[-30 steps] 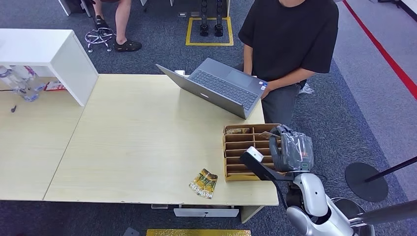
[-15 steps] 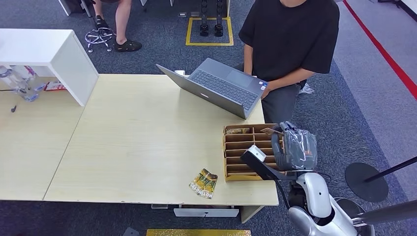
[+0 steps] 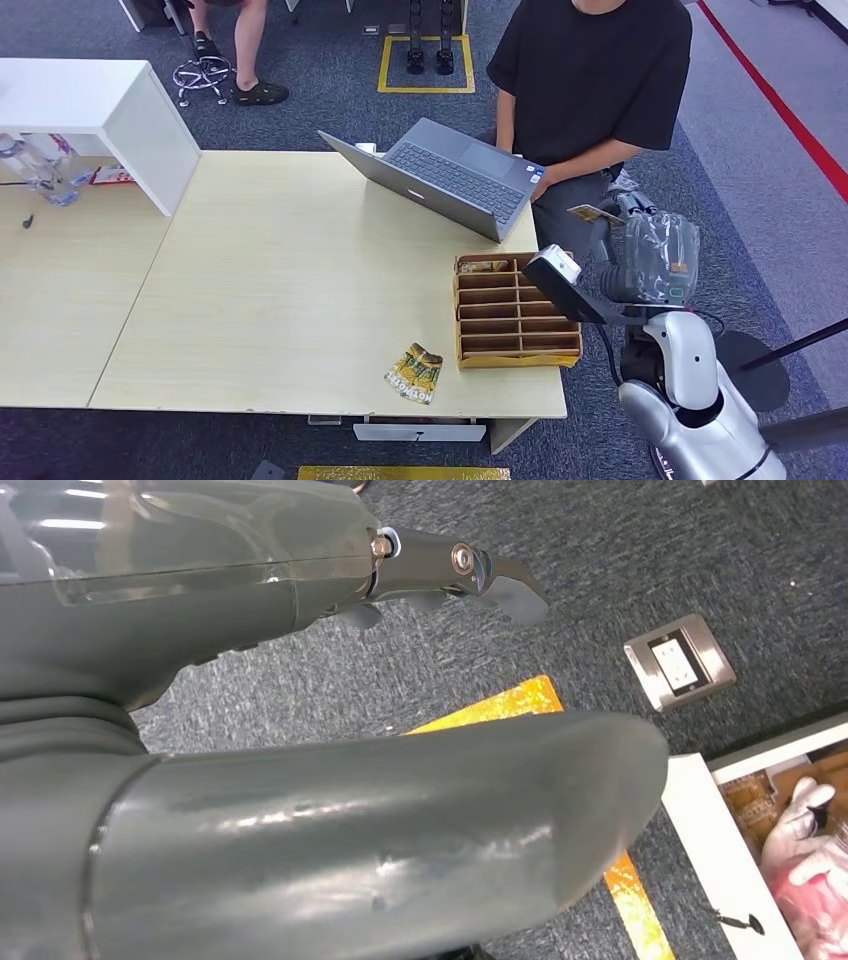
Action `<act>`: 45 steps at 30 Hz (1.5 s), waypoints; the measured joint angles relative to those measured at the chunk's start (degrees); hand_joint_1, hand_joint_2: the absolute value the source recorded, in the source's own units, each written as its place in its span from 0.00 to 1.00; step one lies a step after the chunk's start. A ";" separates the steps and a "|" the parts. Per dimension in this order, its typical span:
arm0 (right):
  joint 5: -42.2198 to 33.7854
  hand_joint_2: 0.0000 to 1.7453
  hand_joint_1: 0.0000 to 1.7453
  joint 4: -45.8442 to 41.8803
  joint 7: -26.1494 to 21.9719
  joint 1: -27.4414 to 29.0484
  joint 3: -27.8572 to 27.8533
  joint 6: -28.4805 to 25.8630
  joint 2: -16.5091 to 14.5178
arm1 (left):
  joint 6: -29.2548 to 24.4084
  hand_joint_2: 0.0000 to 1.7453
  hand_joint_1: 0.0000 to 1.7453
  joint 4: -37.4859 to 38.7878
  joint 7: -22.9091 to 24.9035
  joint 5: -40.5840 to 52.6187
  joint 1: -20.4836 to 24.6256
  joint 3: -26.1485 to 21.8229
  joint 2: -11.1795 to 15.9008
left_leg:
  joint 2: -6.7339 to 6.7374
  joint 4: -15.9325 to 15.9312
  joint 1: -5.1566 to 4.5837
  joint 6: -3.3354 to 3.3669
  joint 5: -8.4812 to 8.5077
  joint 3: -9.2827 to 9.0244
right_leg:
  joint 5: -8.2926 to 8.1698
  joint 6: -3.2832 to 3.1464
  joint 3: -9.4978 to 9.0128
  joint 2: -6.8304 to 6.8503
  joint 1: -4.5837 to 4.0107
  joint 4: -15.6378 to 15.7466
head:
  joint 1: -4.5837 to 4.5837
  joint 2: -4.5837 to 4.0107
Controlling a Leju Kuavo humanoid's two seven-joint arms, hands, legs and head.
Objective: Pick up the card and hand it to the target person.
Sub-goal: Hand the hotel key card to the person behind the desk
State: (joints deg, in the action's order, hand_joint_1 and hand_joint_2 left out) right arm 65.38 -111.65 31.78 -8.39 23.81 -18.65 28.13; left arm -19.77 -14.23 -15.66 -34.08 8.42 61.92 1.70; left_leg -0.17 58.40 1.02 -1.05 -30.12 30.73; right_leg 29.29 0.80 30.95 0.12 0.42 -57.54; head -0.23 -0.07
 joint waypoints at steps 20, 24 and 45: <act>1.37 1.00 0.98 3.35 1.40 -1.74 -5.21 3.67 4.83 | 0.54 0.00 0.00 0.00 0.83 1.31 0.74 0.11 -0.33 | 0.00 0.00 0.00 0.00 0.00 0.02 | 0.00 0.00 0.01 0.00 0.00 0.00 | 0.01 0.00; 1.55 1.00 0.98 5.05 1.41 -1.62 -5.60 4.03 5.09 | 0.55 0.00 0.00 0.00 0.88 1.50 0.91 0.42 -0.33 | 0.00 0.00 0.00 0.00 0.00 0.02 | 0.00 0.00 0.02 0.00 0.00 0.00 | 0.00 0.00; 2.05 1.00 0.00 9.73 1.20 -0.23 -6.25 6.67 6.58 | 0.49 0.00 0.00 0.00 1.04 2.12 1.21 0.40 -0.49 | 0.00 0.00 0.00 0.00 0.00 0.02 | 0.00 0.00 0.02 0.00 0.00 0.00 | 0.01 0.00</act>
State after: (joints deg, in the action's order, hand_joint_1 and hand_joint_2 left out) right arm 67.43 -101.92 32.98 -8.62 17.55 -11.98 34.71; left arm -19.28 -14.23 -14.62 -31.96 9.63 62.32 1.22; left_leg -0.17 58.40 1.02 -1.06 -30.12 30.75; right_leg 29.30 0.80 30.97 0.12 0.42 -57.54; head -0.22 -0.07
